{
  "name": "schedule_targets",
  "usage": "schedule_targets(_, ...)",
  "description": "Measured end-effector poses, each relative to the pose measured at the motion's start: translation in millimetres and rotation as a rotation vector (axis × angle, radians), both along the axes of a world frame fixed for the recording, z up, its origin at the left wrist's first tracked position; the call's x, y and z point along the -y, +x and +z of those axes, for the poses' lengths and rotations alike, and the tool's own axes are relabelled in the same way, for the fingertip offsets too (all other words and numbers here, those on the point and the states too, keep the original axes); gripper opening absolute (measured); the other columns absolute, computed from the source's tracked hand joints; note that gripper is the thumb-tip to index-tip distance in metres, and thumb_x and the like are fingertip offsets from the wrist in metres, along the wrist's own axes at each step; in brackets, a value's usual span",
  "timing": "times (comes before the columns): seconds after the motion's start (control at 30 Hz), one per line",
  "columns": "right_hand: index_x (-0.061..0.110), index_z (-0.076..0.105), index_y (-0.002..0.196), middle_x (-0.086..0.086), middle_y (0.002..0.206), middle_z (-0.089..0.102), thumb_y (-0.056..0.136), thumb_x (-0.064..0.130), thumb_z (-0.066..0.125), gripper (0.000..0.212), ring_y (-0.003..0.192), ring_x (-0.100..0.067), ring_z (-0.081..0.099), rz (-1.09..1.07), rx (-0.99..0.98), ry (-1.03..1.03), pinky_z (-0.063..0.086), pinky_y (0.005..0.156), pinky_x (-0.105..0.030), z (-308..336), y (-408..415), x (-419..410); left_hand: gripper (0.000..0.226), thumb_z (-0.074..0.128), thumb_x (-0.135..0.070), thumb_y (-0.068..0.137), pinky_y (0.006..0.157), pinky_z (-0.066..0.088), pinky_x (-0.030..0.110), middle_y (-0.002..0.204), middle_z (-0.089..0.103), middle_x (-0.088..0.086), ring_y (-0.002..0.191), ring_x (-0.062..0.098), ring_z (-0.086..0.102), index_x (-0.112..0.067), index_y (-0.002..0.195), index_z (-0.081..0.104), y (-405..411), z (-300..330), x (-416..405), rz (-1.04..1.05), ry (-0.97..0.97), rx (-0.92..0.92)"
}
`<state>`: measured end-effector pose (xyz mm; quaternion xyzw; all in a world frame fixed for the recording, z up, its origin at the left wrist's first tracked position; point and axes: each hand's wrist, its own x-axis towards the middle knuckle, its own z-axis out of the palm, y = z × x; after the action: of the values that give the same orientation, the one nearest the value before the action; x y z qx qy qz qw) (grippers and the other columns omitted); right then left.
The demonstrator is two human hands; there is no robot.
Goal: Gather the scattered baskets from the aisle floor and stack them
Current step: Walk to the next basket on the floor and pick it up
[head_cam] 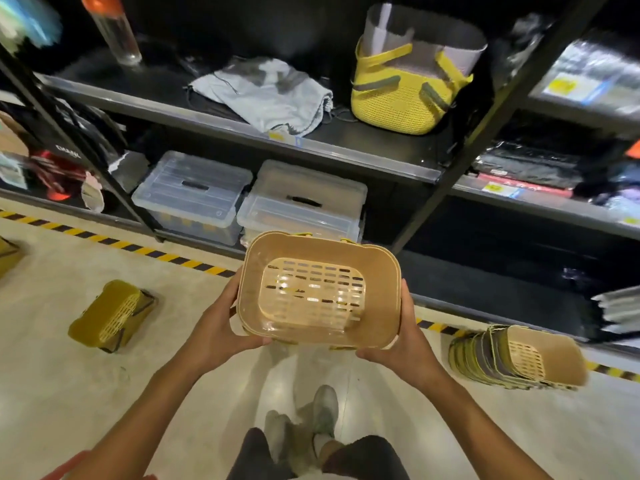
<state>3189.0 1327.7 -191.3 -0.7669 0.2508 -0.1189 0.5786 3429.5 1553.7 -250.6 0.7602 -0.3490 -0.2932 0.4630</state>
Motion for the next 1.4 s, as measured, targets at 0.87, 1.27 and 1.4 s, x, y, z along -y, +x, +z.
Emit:
schedule_targets(0.87,0.064,-0.006,0.148,0.046,0.138,0.040,0.059,0.040,0.098,0.139,0.124,0.016,0.050,-0.761,-0.066,-0.001,0.051,0.078,-0.004,-5.2,-470.8,139.2,0.129,0.092,-0.067,0.052,0.086,0.048,0.002,0.141,0.044,-0.044,0.127,-0.021,0.046,-0.067,0.149,0.007,-369.7,38.9,362.8,-0.794,-0.024,-0.008)
schedule_targets(1.27,0.072,0.003,0.143,0.046,0.136,0.043,0.064,0.028,0.098,0.132,0.125,0.018,0.047,-0.615,-0.158,0.026,0.051,0.078,-0.003,-26.2,-557.8,302.8,0.109,0.086,-0.075,0.043,0.091,0.053,0.017,0.126,0.045,-0.054,0.115,-0.017,0.055,-0.086,0.125,0.015,-464.8,32.4,487.3,-0.681,0.001,-0.135)
schedule_targets(1.4,0.067,0.012,0.147,0.037,0.142,0.046,0.073,0.006,0.091,0.124,0.129,0.008,0.051,-0.502,-0.202,-0.002,0.053,0.084,-0.009,-27.7,-543.2,371.9,0.110,0.088,-0.070,0.051,0.076,0.052,0.003,0.126,0.050,-0.050,0.116,-0.022,0.053,-0.082,0.132,0.014,-460.9,1.4,533.8,-0.585,0.044,-0.138)
